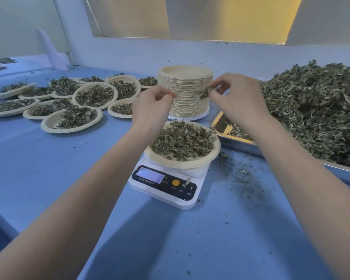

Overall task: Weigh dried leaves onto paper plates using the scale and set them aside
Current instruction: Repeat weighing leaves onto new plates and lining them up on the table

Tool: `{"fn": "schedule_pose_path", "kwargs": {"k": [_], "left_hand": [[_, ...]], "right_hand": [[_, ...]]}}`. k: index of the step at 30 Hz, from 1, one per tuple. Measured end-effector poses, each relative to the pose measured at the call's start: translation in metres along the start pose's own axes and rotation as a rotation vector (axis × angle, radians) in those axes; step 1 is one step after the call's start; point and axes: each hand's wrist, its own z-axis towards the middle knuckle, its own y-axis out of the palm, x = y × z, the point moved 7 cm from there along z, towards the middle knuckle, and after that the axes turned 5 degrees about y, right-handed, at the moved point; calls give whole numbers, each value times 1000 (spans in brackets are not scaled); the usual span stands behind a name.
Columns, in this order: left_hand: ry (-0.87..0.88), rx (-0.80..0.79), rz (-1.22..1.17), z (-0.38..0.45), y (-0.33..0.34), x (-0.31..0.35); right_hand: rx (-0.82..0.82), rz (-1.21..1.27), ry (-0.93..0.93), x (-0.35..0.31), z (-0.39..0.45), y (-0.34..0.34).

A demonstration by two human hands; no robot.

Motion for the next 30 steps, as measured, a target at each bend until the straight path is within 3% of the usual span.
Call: {"fn": "schedule_pose_path", "kwargs": {"k": [2, 5, 18, 25, 30], "left_hand": [[5, -26, 15, 0, 5, 2], [7, -49, 32, 1, 10, 2], [-17, -38, 57, 4, 8, -10], [-33, -44, 64, 2, 2, -18], [-19, -30, 67, -1, -1, -20]], "right_hand": [[23, -116, 134, 27, 8, -8], [-158, -344, 263, 54, 5, 1], [-531, 7, -96, -10, -28, 62], [-649, -313, -130, -16, -39, 75], [-646, -275, -128, -25, -40, 80]]}}
